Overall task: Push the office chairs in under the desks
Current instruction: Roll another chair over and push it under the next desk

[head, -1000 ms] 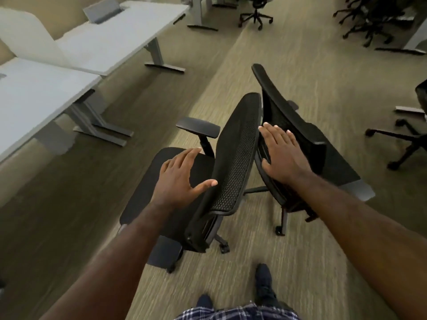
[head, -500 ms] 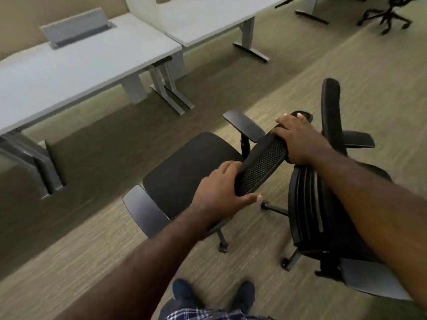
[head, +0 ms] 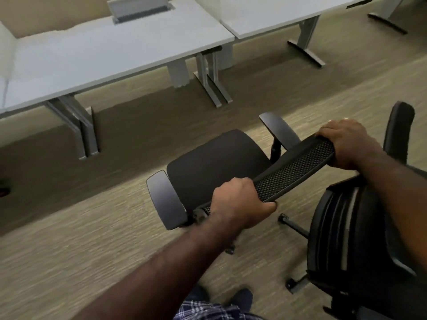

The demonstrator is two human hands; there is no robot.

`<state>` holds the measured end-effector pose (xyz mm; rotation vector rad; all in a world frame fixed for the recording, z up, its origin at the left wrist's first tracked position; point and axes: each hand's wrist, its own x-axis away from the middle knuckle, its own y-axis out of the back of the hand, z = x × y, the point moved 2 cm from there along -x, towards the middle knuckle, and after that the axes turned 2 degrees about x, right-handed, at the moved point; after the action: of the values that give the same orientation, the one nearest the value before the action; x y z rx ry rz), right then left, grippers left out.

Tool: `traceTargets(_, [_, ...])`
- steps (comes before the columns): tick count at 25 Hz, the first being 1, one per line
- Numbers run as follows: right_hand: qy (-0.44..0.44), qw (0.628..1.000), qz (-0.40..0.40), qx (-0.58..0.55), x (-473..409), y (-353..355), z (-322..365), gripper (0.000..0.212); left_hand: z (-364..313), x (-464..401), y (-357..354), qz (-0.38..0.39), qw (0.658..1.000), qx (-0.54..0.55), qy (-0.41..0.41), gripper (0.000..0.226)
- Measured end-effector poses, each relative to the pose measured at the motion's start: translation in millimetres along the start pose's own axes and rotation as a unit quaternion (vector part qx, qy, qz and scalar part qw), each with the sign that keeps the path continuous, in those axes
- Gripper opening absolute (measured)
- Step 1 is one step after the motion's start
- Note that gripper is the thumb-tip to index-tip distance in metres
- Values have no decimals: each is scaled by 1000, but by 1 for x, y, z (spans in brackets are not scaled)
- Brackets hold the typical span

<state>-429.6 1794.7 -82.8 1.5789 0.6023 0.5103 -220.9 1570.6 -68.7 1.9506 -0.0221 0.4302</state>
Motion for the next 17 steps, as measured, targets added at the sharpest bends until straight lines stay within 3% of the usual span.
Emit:
traceTargets(8, [-22,999,-25,5,-34,0,23,48,43,-29,22,-3,999,22,-25,52])
traceTargets(17, [-86,996,0,-1,-127,0,92,38,145,-89,79,-23,999,10,-23,58])
